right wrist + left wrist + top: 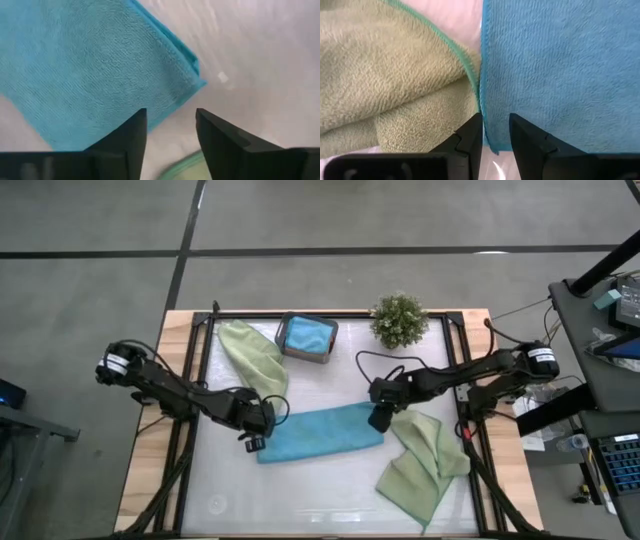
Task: Fold microfiber towels
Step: Fold the blue microfiber towel
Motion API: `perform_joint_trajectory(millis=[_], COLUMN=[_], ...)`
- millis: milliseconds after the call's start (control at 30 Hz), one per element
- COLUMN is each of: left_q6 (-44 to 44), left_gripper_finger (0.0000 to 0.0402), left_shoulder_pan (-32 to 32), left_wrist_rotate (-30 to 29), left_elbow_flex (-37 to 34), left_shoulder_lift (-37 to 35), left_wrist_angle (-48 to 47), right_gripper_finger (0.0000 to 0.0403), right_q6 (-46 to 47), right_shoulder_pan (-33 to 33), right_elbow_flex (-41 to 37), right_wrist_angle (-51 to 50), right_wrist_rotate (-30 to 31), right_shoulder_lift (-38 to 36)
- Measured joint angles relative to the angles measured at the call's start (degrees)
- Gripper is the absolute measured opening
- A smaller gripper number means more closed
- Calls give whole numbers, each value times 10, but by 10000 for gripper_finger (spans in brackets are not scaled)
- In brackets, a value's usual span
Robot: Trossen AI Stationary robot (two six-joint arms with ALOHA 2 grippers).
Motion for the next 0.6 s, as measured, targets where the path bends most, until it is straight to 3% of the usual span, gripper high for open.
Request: perform_joint_trajectory(millis=[233, 600], left_q6=[-3, -4], left_gripper_finger=[81, 81], left_shoulder_pan=[0, 0], left_wrist_rotate=[-3, -20], left_elbow_flex=[5, 4], left_shoulder_lift=[-1, -1], left_wrist_angle=[12, 22], right_gripper_finger=[198, 232], right_q6=[82, 101], right_shoulder_pan=[-1, 16], right_elbow_flex=[-1, -2], right_wrist_angle=[2, 39], right_wrist_rotate=[-28, -61], right_shoulder_lift=[8, 54])
